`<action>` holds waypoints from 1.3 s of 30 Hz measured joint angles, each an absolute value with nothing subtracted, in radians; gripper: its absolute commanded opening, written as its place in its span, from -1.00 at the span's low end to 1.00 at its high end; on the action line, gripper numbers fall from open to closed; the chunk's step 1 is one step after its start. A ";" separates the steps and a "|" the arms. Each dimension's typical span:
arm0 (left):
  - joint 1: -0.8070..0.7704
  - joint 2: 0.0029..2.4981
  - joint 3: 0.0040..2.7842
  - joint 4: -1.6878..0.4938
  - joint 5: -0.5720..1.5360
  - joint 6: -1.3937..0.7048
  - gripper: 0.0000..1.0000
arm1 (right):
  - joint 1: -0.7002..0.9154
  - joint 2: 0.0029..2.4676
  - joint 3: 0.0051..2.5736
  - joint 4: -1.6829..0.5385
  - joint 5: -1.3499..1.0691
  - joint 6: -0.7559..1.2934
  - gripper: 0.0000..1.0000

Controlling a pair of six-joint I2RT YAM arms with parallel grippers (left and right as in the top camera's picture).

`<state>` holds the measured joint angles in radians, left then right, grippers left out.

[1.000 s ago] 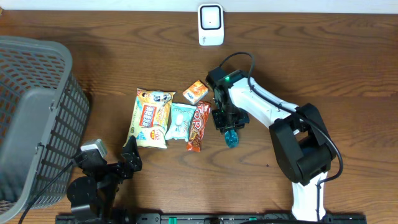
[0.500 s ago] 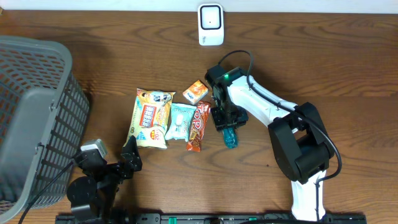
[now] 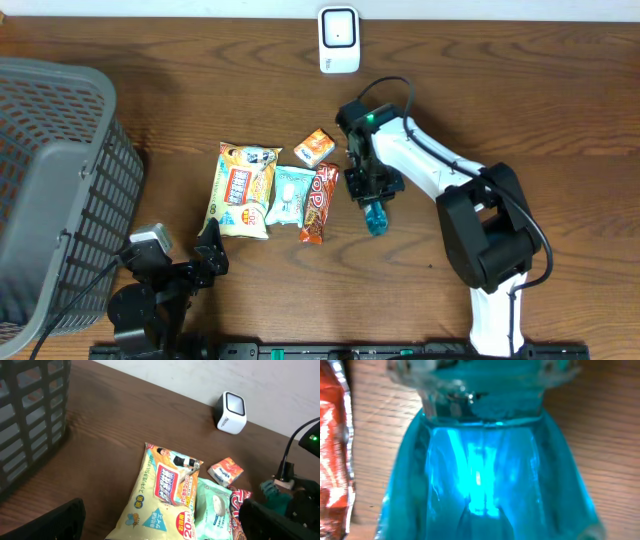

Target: Scan the item barcode

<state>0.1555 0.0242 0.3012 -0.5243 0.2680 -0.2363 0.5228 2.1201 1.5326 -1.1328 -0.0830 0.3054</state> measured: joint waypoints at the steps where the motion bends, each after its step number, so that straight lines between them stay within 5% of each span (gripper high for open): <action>1: 0.155 0.025 0.301 -0.525 0.268 -0.236 0.96 | 0.508 2.120 1.533 -1.132 -0.083 0.290 -0.70; 5: 0.155 0.025 0.301 -0.525 0.268 -0.236 0.96 | 0.484 2.114 1.533 -1.082 -0.083 0.208 -0.69; 13: 0.155 0.024 0.301 -0.525 0.268 -0.236 0.96 | 0.486 2.112 1.535 -1.068 -0.082 0.068 -0.23; 31: 0.155 0.024 0.301 -0.525 0.268 -0.237 0.96 | 0.486 2.103 1.642 -1.167 -0.100 0.087 -0.10; 39: 0.155 0.024 0.301 -0.525 0.268 -0.237 0.96 | 0.486 2.103 1.643 -1.231 -0.102 0.116 -0.29</action>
<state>0.1555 0.0242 0.3012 -0.5247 0.2680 -0.2367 0.4858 2.1029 1.6428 -1.2308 -0.1024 0.1162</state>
